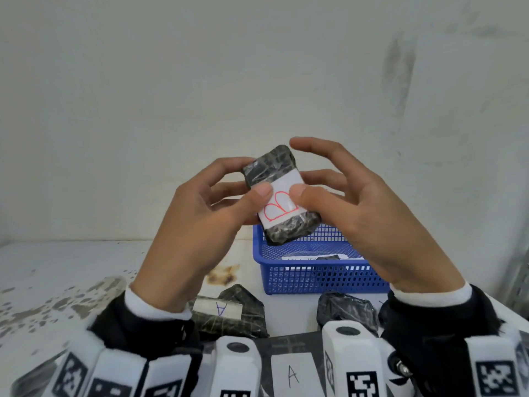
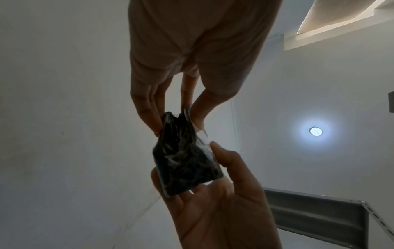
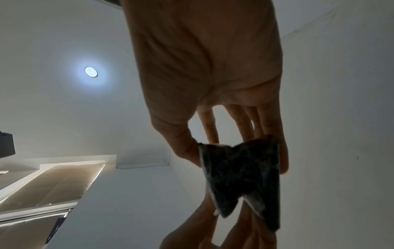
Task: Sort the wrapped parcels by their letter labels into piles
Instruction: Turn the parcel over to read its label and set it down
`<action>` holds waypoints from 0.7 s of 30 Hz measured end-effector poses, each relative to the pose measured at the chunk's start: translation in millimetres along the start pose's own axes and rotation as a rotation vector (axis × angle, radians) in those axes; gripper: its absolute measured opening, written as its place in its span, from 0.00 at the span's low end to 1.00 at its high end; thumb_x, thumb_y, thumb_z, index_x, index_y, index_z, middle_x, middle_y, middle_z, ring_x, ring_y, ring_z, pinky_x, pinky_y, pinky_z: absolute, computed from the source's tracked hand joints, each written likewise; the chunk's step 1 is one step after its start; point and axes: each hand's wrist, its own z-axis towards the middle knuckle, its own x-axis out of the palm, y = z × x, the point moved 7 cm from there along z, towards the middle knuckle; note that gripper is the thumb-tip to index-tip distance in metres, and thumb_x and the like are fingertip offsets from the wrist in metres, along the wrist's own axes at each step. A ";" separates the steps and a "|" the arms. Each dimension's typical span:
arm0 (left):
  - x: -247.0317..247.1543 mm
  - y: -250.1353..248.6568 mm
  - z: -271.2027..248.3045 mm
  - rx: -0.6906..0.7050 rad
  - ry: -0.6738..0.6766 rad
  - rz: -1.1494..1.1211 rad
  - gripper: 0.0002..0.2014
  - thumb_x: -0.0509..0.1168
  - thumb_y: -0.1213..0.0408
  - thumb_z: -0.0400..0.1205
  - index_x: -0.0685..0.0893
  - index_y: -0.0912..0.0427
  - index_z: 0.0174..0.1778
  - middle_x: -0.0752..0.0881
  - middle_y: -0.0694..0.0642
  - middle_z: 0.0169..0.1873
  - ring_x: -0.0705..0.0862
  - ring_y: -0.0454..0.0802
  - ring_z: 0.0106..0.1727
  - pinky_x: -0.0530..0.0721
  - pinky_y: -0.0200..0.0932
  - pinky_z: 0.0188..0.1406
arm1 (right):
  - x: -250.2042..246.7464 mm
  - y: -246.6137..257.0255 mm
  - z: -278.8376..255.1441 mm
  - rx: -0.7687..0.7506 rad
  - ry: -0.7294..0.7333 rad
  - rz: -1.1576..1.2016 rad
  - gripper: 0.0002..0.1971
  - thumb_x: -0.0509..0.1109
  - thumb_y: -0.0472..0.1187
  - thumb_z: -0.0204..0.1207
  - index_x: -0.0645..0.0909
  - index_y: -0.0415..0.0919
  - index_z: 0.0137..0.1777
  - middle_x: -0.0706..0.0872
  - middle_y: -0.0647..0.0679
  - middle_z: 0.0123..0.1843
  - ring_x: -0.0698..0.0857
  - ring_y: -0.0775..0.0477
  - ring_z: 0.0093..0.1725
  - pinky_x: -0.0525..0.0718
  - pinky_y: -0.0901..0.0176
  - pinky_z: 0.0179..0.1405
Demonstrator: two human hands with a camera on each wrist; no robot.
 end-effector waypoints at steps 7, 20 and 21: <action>15.0 6.1 -5.0 -0.059 0.143 0.092 0.30 0.74 0.46 0.71 0.75 0.34 0.71 0.93 0.55 0.46 0.91 0.49 0.49 0.88 0.49 0.52 | -7.6 -2.5 1.0 0.019 -0.072 0.048 0.20 0.74 0.41 0.71 0.84 0.66 0.59 0.84 0.40 0.54 0.91 0.38 0.46 0.92 0.37 0.49; 40.3 38.4 27.6 -0.154 0.112 0.205 0.07 0.68 0.62 0.82 0.86 0.59 0.52 0.91 0.57 0.43 0.89 0.44 0.38 0.88 0.40 0.39 | -63.5 -31.0 11.4 0.290 0.041 -0.217 0.18 0.79 0.39 0.75 0.83 0.54 0.63 0.91 0.49 0.46 0.92 0.43 0.44 0.92 0.50 0.51; 46.4 39.3 32.5 -0.151 0.126 0.232 0.07 0.68 0.61 0.82 0.86 0.60 0.52 0.91 0.56 0.43 0.89 0.42 0.36 0.88 0.37 0.37 | -67.8 -33.9 15.1 0.308 0.067 -0.242 0.18 0.78 0.38 0.75 0.84 0.55 0.63 0.91 0.49 0.45 0.91 0.45 0.44 0.92 0.50 0.51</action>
